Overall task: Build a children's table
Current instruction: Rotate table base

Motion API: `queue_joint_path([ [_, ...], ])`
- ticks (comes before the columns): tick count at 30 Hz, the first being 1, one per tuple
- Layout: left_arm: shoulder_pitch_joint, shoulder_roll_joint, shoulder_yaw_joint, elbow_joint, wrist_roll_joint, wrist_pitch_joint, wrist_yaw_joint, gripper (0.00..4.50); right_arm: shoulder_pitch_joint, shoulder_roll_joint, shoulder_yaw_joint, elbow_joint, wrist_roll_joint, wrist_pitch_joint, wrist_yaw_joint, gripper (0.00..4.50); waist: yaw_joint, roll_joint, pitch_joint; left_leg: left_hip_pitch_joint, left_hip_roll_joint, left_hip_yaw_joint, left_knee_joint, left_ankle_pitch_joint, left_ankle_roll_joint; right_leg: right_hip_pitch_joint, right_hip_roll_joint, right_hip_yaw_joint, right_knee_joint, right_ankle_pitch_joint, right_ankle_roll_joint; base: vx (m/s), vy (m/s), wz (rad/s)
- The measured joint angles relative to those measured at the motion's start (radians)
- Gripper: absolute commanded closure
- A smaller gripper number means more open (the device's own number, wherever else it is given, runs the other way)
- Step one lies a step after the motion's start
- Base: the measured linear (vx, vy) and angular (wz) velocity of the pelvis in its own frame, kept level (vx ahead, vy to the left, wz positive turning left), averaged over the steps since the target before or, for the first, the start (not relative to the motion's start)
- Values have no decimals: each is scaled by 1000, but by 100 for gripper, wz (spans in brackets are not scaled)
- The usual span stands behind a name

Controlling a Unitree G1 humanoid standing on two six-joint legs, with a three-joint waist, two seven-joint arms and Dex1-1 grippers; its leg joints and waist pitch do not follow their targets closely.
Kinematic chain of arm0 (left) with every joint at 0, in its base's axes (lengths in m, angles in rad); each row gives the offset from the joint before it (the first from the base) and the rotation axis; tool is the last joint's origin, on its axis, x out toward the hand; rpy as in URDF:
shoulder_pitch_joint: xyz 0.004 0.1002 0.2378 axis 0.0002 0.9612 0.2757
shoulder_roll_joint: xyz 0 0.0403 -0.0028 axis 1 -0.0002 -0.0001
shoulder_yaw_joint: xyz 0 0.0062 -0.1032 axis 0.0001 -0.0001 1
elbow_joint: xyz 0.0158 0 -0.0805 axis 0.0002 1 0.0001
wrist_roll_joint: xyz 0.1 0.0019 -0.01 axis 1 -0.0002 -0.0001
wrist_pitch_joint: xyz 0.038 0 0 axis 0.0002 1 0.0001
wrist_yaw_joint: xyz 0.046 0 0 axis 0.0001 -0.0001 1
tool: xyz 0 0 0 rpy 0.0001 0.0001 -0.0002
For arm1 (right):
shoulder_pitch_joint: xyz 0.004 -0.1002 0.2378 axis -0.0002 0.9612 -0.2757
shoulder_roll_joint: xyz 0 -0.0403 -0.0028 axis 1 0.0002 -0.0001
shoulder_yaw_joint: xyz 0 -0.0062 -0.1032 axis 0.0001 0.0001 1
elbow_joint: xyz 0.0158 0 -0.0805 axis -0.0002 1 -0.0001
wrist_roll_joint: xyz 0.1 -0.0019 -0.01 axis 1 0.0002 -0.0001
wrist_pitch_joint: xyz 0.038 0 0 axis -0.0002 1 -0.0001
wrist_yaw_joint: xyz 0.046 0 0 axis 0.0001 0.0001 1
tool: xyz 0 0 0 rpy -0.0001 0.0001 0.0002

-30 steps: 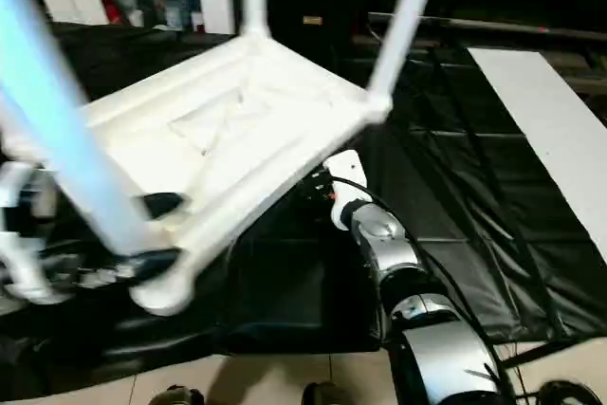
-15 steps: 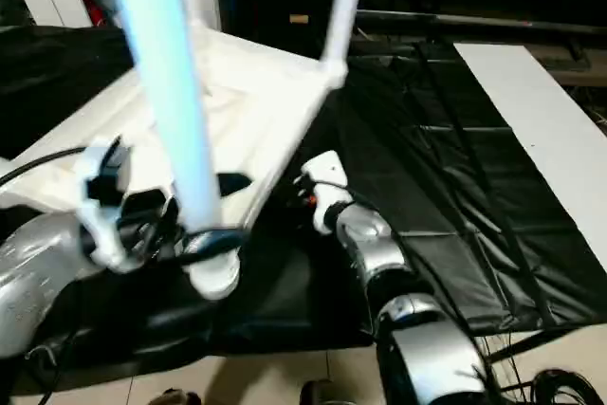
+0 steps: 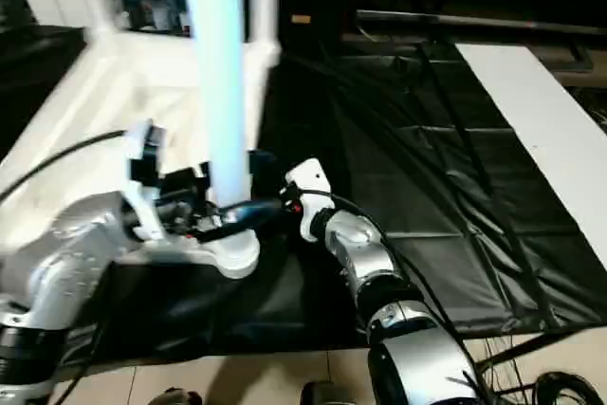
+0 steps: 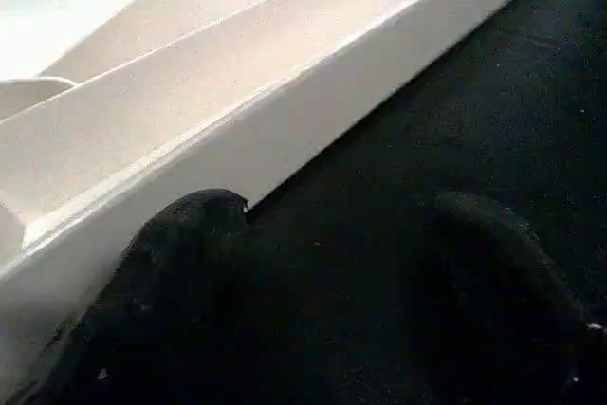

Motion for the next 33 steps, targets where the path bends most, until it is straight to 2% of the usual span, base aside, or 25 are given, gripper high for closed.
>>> queue_joint_path([
  [3,-35,-3,-24,67,85,-52,52,9,0,-1,2,0,-15,-17,-11,64,0,0,0,0,0,0,0,0,0,0,0,0,0,0,0,0,0,0],
  [6,-65,15,-74,132,209,-106,126,9,-2,-15,7,0,-31,-41,-72,64,0,2,-1,0,0,0,0,0,0,0,0,-1,0,0,0,0,0,0],
  [8,-88,49,-138,174,317,-125,174,9,-5,-20,-5,0,-35,-42,-100,64,1,3,-2,0,0,-1,0,0,0,0,0,-1,0,0,0,0,0,0],
  [10,-83,67,-148,216,361,-146,177,9,-10,-49,-22,-2,-26,-42,-108,64,0,4,-2,0,0,0,0,0,0,0,0,0,0,0,0,0,0,0],
  [14,-53,76,-123,249,360,-175,158,9,-10,-116,-64,-23,-5,-42,-102,64,5,4,-2,0,0,0,1,0,0,0,0,-1,1,0,0,0,0,0],
  [18,-53,55,-76,241,317,-180,170,9,-10,-130,-68,-31,2,-46,-85,64,2,4,-2,0,0,-1,2,0,0,0,0,-1,3,0,-1,0,0,0],
  [23,-8,138,-64,197,312,-184,110,9,11,-166,-66,-96,6,-44,-5,64,3,4,-2,0,0,-1,2,0,0,0,0,-1,3,0,-1,0,0,0],
  [27,49,248,-55,203,306,-189,-8,9,95,-220,-13,-189,4,-18,143,64,9,4,-3,-1,0,-1,2,0,0,0,0,-1,1,0,0,0,0,0],
  [28,51,259,-51,203,303,-187,-30,36,117,-235,-1,-207,4,0,178,64,16,4,-3,-2,0,-1,3,0,0,0,-1,-1,1,0,0,0,0,0],
  [30,49,262,-52,202,299,-181,-46,36,129,-243,19,-236,4,24,218,64,20,4,-3,-2,0,-1,4,0,0,0,-1,-1,1,0,-1,0,0,0],
  [33,47,273,-73,202,309,-174,-50,76,143,-266,44,-312,3,55,264,64,25,4,-3,0,1,-1,4,0,0,2,-1,-1,2,1,-1,0,0,0],
])
